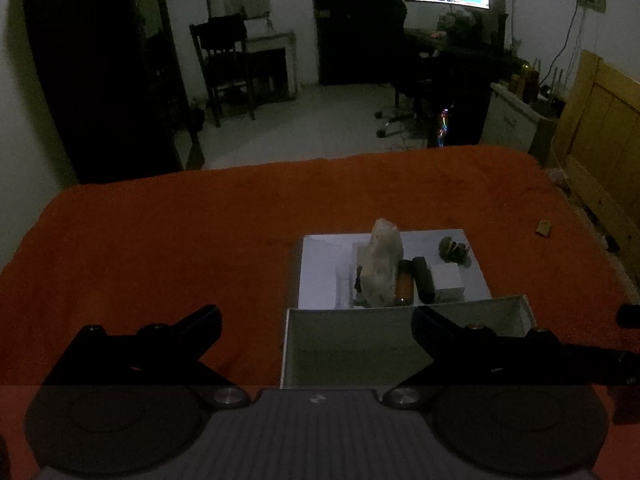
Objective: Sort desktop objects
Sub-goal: 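Move both tools toward the white paper sheet of objects, then lower the left tool to the crumpled bag while the right tool reaches the white cube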
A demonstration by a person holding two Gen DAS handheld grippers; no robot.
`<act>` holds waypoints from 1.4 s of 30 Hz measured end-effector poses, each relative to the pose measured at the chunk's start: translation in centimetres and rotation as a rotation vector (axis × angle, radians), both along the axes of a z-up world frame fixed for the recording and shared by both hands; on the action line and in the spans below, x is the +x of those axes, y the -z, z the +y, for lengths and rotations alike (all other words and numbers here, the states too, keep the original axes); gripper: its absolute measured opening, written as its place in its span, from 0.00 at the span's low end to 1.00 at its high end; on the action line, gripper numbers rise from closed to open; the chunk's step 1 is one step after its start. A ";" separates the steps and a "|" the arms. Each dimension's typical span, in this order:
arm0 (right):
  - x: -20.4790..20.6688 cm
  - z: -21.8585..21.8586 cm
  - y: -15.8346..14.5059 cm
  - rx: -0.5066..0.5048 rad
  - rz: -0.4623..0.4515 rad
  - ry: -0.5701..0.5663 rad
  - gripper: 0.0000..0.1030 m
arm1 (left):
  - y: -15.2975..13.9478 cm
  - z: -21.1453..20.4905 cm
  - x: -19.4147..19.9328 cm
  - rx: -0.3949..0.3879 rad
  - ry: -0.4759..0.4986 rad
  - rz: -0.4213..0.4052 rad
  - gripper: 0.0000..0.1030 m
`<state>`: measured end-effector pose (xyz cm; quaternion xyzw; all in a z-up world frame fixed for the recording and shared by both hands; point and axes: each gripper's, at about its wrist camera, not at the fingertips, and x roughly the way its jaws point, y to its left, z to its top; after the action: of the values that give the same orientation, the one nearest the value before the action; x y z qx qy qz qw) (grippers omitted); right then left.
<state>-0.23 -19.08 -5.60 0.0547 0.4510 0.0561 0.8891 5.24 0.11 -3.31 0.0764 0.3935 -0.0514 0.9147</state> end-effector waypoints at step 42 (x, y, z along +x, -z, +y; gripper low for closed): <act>11.8 -1.9 3.7 0.168 -0.014 0.123 1.00 | 7.0 -0.7 9.3 -0.039 0.048 0.045 0.99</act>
<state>11.59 -20.96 -9.29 0.1561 0.4344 0.0394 0.8862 14.53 -0.58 -10.26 0.0666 0.4110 -0.0829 0.9054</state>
